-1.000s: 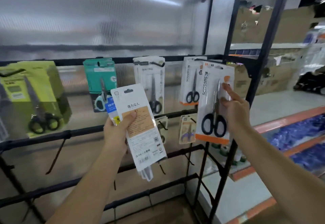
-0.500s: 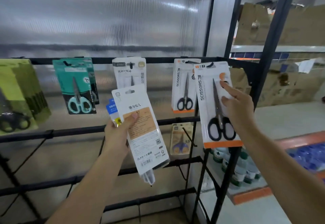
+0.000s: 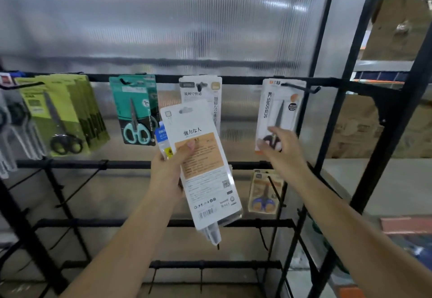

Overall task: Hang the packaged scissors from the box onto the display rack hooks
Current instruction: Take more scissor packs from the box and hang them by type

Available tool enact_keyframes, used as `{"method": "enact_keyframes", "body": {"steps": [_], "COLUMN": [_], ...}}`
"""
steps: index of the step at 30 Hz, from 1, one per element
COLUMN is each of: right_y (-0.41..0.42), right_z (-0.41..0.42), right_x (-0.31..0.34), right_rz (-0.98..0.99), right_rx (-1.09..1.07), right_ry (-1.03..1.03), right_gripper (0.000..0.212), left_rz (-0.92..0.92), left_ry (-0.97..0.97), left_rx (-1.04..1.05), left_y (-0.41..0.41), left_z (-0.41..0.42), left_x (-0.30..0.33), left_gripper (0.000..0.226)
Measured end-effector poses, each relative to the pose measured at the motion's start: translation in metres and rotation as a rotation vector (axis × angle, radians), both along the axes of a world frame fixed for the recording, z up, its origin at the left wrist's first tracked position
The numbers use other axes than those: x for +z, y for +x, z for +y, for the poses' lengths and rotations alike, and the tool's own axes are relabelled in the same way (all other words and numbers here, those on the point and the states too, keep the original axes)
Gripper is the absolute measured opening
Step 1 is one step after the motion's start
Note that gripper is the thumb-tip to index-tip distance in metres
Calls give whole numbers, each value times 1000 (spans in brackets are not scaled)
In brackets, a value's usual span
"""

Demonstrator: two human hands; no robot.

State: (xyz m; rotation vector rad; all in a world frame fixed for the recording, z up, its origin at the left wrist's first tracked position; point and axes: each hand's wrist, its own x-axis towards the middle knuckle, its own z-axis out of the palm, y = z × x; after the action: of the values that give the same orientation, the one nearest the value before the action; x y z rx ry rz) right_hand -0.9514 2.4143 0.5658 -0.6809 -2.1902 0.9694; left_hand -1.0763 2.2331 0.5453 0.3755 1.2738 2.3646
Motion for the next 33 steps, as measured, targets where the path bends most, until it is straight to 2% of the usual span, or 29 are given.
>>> {"method": "enact_keyframes", "body": {"steps": [2,4,5,7,9,11,15,19,22,25,28,31,33], "right_y": [3,1,-2,-7,-9,-10,-12,-13,-14,-17,-16,-12,-10], "right_z": [-33,-56,-64,-73,-78,-79,-79,-78,-79,-86,-90,-89,-89], "right_x": [-19,-34,-41,-49,-53,-56,-63,-66,-70,-71,-65,-58,-56], "right_rz": [-22,-57,-9,126,205,240,273,236,229,238,246,363,435], "right_rx": [272,502,553,549,529,523,519,552,538,525,515,437,383], "right_ry": [-191,-375,-444,-538,-543,-542,-547,-602,-649,-681,-689,-619,-515], "right_gripper": [65,51,43,40,37,37,34,29,29,29,26,30,34], "left_rz": [4,-11,-20,-40,-37,-3,-3,-129,-102,-47,-68,-43,-7], "left_ry": [26,53,62,46,11,-14,46,125,129,64,-38,10,45], "left_rx": [8,16,7,-23,-50,-81,-169,-174,-161,-74,124,298,353], "left_y": [3,7,8,10,9,8,3,2,4,2,-6,-17,-21], "left_z": [-1,1,1,1,0,-1,-3,-6,-10,-13,-17,-25,-29], "left_x": [-1,0,1,4,5,3,-6,-13,-16,-17,-14,-9,-8], "left_gripper": [45,46,48,59,73,76,53,52,34,20,15,4,5]}}
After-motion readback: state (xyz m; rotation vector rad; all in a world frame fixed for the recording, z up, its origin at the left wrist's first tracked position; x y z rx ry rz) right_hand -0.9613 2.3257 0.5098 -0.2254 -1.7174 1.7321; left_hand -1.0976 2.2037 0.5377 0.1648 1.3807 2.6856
